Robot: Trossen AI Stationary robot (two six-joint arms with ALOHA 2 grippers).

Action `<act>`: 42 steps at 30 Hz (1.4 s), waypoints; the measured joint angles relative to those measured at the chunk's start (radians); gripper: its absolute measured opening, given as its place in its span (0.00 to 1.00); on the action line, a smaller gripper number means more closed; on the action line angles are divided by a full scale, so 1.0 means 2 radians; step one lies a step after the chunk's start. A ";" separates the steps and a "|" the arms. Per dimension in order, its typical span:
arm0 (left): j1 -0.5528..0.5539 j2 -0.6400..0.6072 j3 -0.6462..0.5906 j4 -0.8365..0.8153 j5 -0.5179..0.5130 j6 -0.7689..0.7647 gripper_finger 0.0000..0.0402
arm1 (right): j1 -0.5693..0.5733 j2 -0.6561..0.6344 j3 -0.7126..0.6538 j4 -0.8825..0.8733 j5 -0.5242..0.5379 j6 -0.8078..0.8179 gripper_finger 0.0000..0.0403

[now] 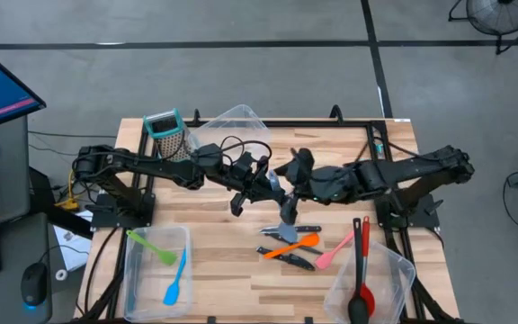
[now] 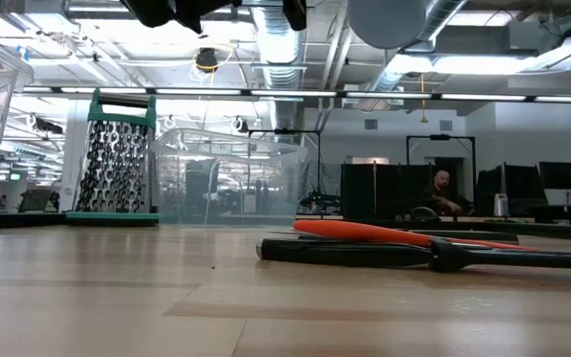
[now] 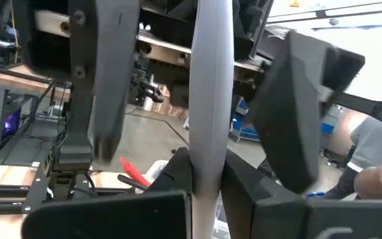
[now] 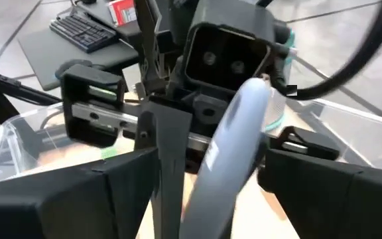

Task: Pick & Place Kitchen Items
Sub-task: Put the gray serving spoon into the bottom right transparent bin

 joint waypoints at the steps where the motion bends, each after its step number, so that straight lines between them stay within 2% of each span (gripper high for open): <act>1: 0.000 0.000 0.000 -0.003 0.000 0.000 0.05 | -0.002 0.003 0.000 0.007 -0.001 0.000 0.67; 4: 0.000 0.000 0.000 -0.009 0.000 0.000 0.05 | -0.003 0.004 0.000 0.012 0.006 -0.004 0.62; 7: 0.000 0.000 0.000 -0.009 0.000 0.002 0.05 | -0.003 -0.001 0.000 0.011 0.004 -0.005 0.52; 10: 0.000 0.000 0.000 -0.009 -0.002 0.003 0.05 | -0.003 -0.006 0.000 0.007 0.004 -0.005 0.37; 13: 0.000 0.000 0.000 -0.010 -0.005 0.012 0.05 | -0.004 -0.008 0.001 0.010 -0.010 -0.005 0.15; 14: 0.000 0.000 0.000 -0.009 -0.008 0.020 0.05 | -0.005 -0.008 0.001 0.013 -0.019 -0.005 0.10; 22: 0.000 0.000 0.000 -0.009 -0.008 0.012 0.07 | -0.005 -0.008 0.001 0.016 -0.019 -0.004 0.11; 31: 0.000 0.000 0.000 -0.010 -0.008 -0.015 0.19 | -0.007 -0.007 0.001 0.022 -0.017 -0.019 0.11; 36: 0.000 0.000 0.001 -0.010 0.017 -0.004 0.30 | 0.010 -0.027 0.000 0.030 0.017 -0.025 0.11; 42: 0.000 -0.014 0.001 -0.014 0.035 -0.005 0.46 | 0.054 -0.075 0.000 0.016 0.106 -0.033 0.11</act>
